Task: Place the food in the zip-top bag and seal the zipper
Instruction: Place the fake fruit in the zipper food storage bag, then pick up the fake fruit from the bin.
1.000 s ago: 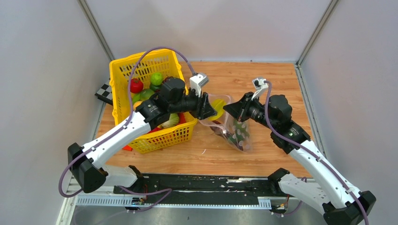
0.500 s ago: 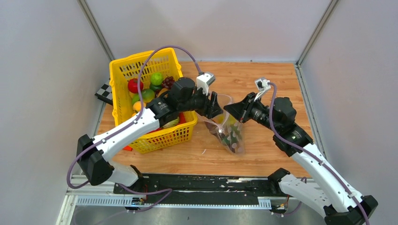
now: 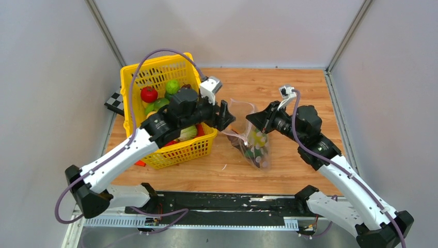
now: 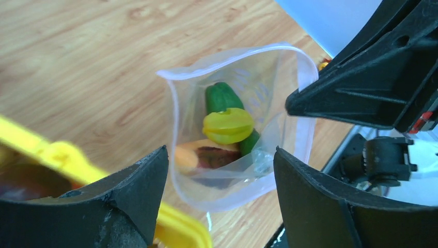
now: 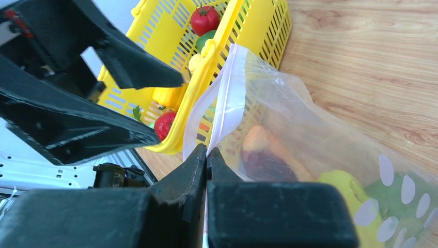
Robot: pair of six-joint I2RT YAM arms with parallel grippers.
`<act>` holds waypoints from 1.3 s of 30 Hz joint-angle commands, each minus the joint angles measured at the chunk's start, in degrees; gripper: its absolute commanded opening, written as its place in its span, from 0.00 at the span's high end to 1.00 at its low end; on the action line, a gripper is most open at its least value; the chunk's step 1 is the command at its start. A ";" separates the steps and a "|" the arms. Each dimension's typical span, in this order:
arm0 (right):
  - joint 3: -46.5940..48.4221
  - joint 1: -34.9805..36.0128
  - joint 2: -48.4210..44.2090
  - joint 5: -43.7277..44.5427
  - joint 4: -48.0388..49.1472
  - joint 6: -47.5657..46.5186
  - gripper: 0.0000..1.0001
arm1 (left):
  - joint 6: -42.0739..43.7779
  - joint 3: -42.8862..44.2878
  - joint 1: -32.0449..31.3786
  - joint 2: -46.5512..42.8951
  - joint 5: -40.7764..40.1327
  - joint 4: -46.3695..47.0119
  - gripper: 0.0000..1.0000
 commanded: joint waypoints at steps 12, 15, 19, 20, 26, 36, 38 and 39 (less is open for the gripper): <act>1.49 0.04 2.26 -1.08 0.29 -1.46 1.00 | -2.30 -7.23 0.26 -14.25 -36.84 -11.16 0.00; 1.70 0.04 2.51 -1.01 0.22 -1.48 1.00 | -3.71 -6.78 1.71 -13.20 -36.98 -14.98 0.00; 2.13 0.00 2.58 -0.97 -0.80 -2.02 1.00 | -3.10 -4.85 4.89 -11.30 -31.15 -22.71 0.00; 2.25 0.03 2.64 -0.93 -1.26 -2.34 1.00 | -3.49 -4.55 5.74 -11.18 -30.89 -24.91 0.00; 1.89 0.01 3.37 -5.05 0.63 -1.97 1.00 | -4.02 -7.39 9.30 -13.15 -29.74 -29.60 0.00; 4.64 3.44 9.67 -3.87 -2.10 -0.60 1.00 | -3.97 -9.01 13.15 -12.96 -29.79 -35.13 0.00; 4.57 3.63 9.47 -3.49 -2.27 -1.40 1.00 | -3.47 -9.02 13.22 -12.65 -28.96 -35.78 0.00; 4.62 3.62 9.36 -3.17 -2.49 -1.95 1.00 | -3.31 -9.11 13.32 -12.46 -28.63 -36.10 0.00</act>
